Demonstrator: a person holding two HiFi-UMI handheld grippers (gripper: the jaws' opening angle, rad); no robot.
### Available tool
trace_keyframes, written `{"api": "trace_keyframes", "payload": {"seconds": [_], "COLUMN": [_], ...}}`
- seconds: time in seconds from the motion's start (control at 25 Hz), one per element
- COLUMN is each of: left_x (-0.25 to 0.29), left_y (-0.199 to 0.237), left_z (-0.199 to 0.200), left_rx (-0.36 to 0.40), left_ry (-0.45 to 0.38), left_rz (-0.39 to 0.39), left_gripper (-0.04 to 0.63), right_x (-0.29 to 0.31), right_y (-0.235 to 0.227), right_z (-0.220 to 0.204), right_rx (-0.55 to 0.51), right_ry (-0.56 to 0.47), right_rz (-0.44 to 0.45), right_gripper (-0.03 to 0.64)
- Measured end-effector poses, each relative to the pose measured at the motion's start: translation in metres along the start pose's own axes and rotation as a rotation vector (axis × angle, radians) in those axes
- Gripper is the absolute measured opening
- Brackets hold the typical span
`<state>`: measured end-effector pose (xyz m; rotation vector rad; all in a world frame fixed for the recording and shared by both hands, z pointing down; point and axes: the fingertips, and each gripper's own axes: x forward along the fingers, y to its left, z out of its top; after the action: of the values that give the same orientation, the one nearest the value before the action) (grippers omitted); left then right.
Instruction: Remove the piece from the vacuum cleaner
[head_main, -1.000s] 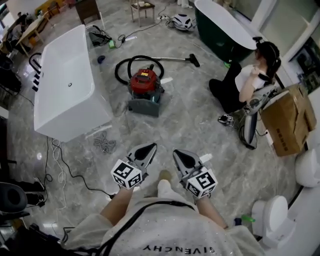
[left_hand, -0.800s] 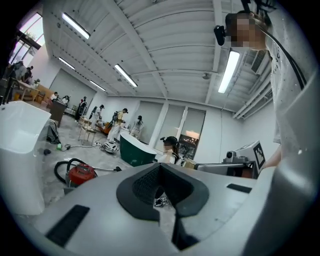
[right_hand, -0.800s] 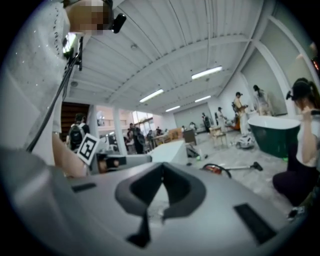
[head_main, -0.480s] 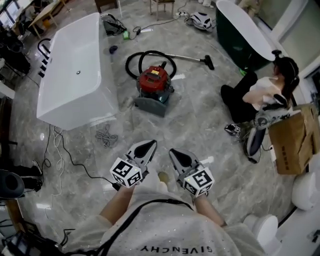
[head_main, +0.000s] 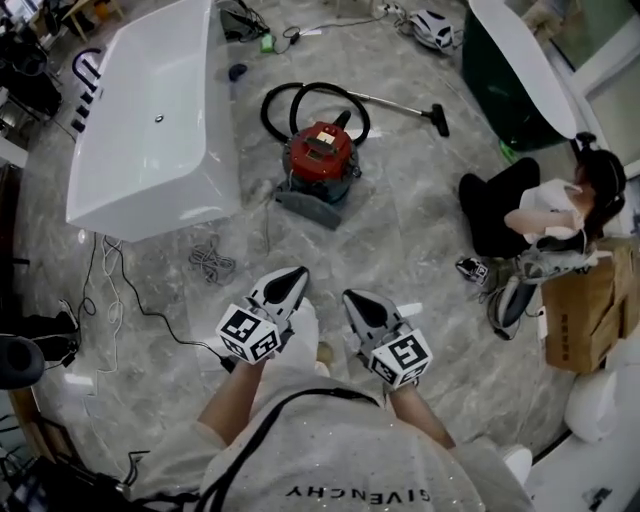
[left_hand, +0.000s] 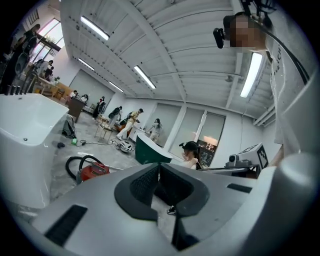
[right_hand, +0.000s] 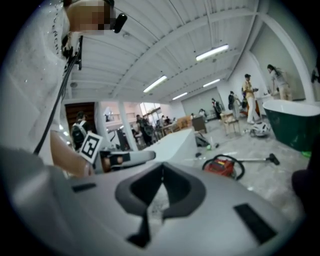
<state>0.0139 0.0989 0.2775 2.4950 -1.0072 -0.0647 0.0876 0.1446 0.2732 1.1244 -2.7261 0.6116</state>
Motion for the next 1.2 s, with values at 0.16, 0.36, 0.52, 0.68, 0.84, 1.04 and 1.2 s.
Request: {"api": "trace_keyframes", "payload": {"seconds": [0.16, 0.36, 0.52, 0.68, 0.84, 1.04, 1.2], "left_x": [0.029, 0.060, 0.072, 0.079, 0.089, 0.104, 0.114], "left_y": [0.029, 0.048, 0.075, 0.108, 0.137, 0.164, 0.182], "left_z": [0.006, 0.005, 0.000, -0.003, -0.010, -0.031, -0.066], "left_rx": [-0.026, -0.078, -0.097, -0.103, -0.098, -0.128, -0.121], "left_ry": [0.037, 0.099, 0.141, 0.171, 0.199, 0.221, 0.244], "left_rz": [-0.019, -0.073, -0.041, -0.023, -0.023, 0.004, 0.054], "left_gripper": [0.023, 0.021, 0.021, 0.021, 0.021, 0.021, 0.021], "right_x": [0.037, 0.080, 0.109, 0.132, 0.148, 0.168, 0.184], "right_y": [-0.022, -0.049, -0.059, -0.076, -0.092, -0.107, -0.122], "right_z": [0.010, 0.020, 0.021, 0.018, 0.011, -0.014, -0.049], "right_rx": [-0.031, -0.013, -0.019, -0.020, -0.032, -0.013, 0.004], "right_ry": [0.050, 0.076, 0.118, 0.154, 0.189, 0.244, 0.286], "right_rz": [0.029, 0.053, 0.076, 0.060, 0.047, 0.067, 0.088], "right_gripper": [0.014, 0.014, 0.014, 0.014, 0.014, 0.014, 0.014]}}
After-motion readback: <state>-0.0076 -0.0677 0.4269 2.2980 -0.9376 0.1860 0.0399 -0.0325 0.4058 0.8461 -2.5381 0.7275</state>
